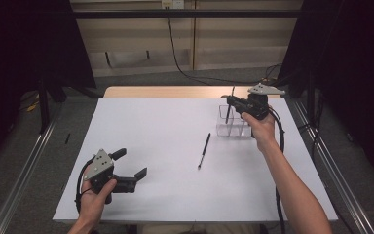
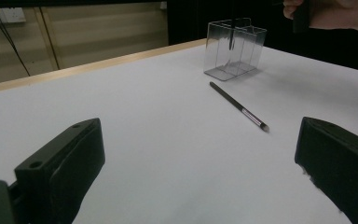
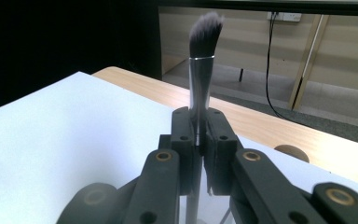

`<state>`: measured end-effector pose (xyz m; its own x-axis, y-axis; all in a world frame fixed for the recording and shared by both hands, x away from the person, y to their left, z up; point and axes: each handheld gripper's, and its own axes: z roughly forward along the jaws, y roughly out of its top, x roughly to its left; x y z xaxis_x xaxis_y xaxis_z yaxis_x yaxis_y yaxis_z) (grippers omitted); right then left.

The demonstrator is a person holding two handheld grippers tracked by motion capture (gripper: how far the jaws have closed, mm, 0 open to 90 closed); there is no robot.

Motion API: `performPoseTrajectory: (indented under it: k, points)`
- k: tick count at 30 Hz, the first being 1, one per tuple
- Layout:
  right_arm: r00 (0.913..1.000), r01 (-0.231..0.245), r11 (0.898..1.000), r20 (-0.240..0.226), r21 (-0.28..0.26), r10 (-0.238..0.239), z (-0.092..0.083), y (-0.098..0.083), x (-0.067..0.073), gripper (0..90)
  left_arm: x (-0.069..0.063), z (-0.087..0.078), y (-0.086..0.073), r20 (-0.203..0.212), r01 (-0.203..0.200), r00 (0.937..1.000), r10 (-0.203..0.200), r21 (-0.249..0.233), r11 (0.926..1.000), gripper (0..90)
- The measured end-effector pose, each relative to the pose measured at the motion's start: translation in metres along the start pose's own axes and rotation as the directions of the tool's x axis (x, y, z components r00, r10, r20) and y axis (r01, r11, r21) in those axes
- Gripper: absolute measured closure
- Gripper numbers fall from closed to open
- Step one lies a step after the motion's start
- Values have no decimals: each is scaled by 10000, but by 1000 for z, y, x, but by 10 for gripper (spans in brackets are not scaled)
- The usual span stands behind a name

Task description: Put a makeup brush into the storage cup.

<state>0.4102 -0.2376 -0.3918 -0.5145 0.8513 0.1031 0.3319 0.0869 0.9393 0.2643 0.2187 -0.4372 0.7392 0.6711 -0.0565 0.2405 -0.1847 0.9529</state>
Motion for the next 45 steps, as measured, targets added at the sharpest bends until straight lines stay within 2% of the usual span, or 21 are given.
performPoseTrajectory:
  k: [13,16,22,26,28,35,41,45]
  points:
    - [9999,-35,10000,-116,-2,35,2,-6,1,825,0,0,-1,-41,49,10000,-49,40,10000,15]
    - [9999,7,10000,165,-40,-6,2,-7,1,697,1,0,-1,-43,6,10000,-5,83,10000,15]
    - [9989,71,10000,474,-58,-68,2,-8,2,295,1,0,-1,-36,-7,10000,8,96,10000,15]
    - [9994,-52,9998,340,-208,59,1,-8,1,175,1,0,-1,-45,1,10000,-1,103,9999,15]
    - [9988,2,9996,488,-269,11,0,-8,1,88,1,1,-1,-54,2,10000,-2,110,9999,15]
    - [9993,151,9987,348,-487,-134,-3,-9,1,11,1,1,-1,-89,30,10000,-29,125,9999,15]
    - [9999,14,9991,172,-422,-7,-10,-11,-1,13,3,1,-1,-127,126,9998,-124,105,9999,15]
    - [9998,-65,9982,196,-594,77,-18,-15,-3,16,3,1,-1,-139,87,9999,-86,113,9999,15]
